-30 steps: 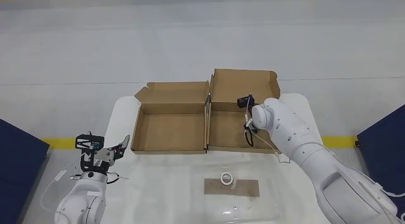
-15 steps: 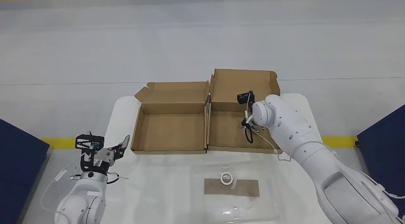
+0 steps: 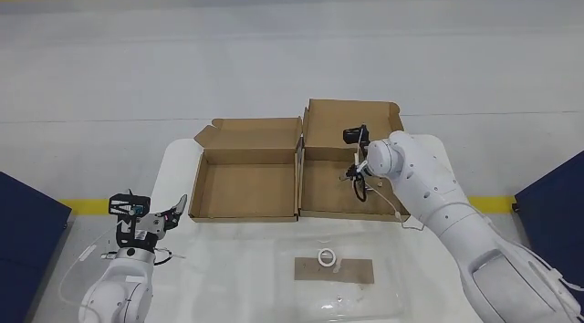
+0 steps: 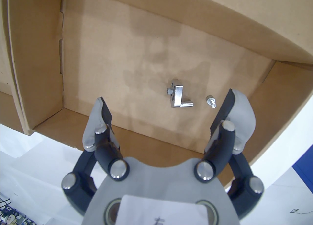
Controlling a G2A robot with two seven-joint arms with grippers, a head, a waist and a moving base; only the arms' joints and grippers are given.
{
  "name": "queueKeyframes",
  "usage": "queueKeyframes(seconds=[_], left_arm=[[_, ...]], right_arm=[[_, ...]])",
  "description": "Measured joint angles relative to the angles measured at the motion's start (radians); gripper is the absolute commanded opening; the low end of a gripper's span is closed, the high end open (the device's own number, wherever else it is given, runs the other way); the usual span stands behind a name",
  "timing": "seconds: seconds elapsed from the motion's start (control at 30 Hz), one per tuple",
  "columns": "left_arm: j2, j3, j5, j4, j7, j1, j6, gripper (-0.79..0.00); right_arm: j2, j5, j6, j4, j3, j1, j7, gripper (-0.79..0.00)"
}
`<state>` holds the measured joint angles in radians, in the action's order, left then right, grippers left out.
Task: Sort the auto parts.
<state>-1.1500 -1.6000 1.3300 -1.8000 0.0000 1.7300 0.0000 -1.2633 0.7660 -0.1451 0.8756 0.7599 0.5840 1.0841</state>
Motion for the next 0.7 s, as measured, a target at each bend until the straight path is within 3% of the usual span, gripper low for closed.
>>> queueKeyframes(seconds=[0.2, 0.47, 0.7], left_arm=[[0.000, 0.000, 0.000, 0.000, 0.000, 0.000, 0.000, 0.000], [0.000, 0.000, 0.000, 0.000, 0.000, 0.000, 0.000, 0.000], [0.000, 0.000, 0.000, 0.000, 0.000, 0.000, 0.000, 0.000]], right_arm=[[0.026, -0.021, 0.093, 0.097, 0.062, 0.027, 0.004, 0.000], [0.104, -0.112, 0.274, 0.334, 0.245, 0.133, 0.205, 0.000], [0.105, -0.114, 0.279, 0.337, 0.248, 0.134, 0.213, 0.000]])
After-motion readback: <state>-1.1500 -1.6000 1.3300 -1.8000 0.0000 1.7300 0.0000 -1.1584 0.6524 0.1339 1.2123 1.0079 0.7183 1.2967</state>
